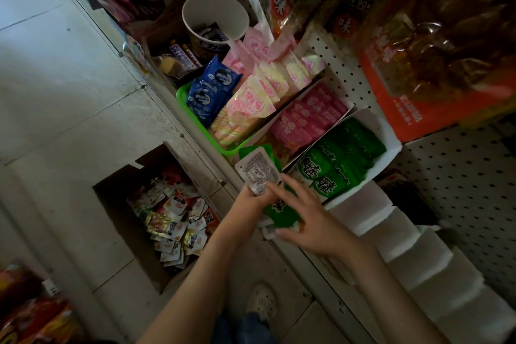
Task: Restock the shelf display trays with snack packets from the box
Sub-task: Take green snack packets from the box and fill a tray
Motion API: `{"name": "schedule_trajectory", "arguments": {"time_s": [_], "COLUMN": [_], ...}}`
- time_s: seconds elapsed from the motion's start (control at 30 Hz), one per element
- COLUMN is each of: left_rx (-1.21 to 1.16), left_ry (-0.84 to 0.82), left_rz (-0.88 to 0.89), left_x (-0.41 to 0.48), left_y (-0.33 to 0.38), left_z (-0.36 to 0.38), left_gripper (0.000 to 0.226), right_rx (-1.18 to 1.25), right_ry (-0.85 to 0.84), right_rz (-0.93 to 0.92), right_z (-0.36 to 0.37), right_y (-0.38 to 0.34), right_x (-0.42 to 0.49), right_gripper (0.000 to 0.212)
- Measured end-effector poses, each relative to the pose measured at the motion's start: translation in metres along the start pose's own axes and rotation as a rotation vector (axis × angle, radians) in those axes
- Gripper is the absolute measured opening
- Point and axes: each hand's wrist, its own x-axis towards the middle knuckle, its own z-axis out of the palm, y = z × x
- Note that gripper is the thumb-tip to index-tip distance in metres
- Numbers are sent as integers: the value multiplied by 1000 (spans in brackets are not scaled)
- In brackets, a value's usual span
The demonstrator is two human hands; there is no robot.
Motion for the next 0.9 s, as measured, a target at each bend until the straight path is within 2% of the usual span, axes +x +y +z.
{"name": "schedule_trajectory", "arguments": {"time_s": [0.13, 0.17, 0.23, 0.27, 0.33, 0.47, 0.53, 0.6, 0.67, 0.73, 0.8, 0.87, 0.9], "left_rx": [53, 48, -8, -54, -132, -129, -118, -94, -67, -57, -53, -44, -28], "left_ry": [-34, -32, -34, -42, -42, -62, -68, -88, -92, -65, -38, -27, -26], "left_rz": [-22, -46, -79, -91, -97, -94, -78, -45, -15, -1, 0, -4, -8], "left_x": [0, 0, 1, 3, 4, 4, 3, 4, 3, 3, 1, -1, -1], "left_y": [0, 0, 0, 0, 1, 2, 3, 1, 1, -2, -4, -6, -6], "left_z": [11, 12, 14, 14, 16, 22, 24, 26, 29, 27, 23, 20, 18], "left_gripper": [22, 24, 49, 61, 71, 74, 63, 52, 48, 48, 53, 59, 60], "right_rx": [-112, -117, -60, -31, -43, -23, 6, 102, 289, 473, 516, 455, 452], "right_ry": [141, 172, 199, 201, 203, 124, 164, 304, 446, 507, 405, 266, 253], "right_rz": [28, 9, -17, -22, -44, -17, -32, -26, 60, 131, 125, 111, 115], "right_z": [17, 17, 14, 12, 6, -5, -7, -5, 0, 2, 0, -1, -1], "right_y": [-4, -6, -6, -5, -1, 10, 12, 12, 12, 12, 14, 15, 16], "right_x": [-3, -4, -6, -6, -6, -9, -11, -11, -9, -5, -4, -4, -3], "right_gripper": [99, 99, 97, 94, 79, 56, 49, 41, 31, 30, 38, 53, 56]}}
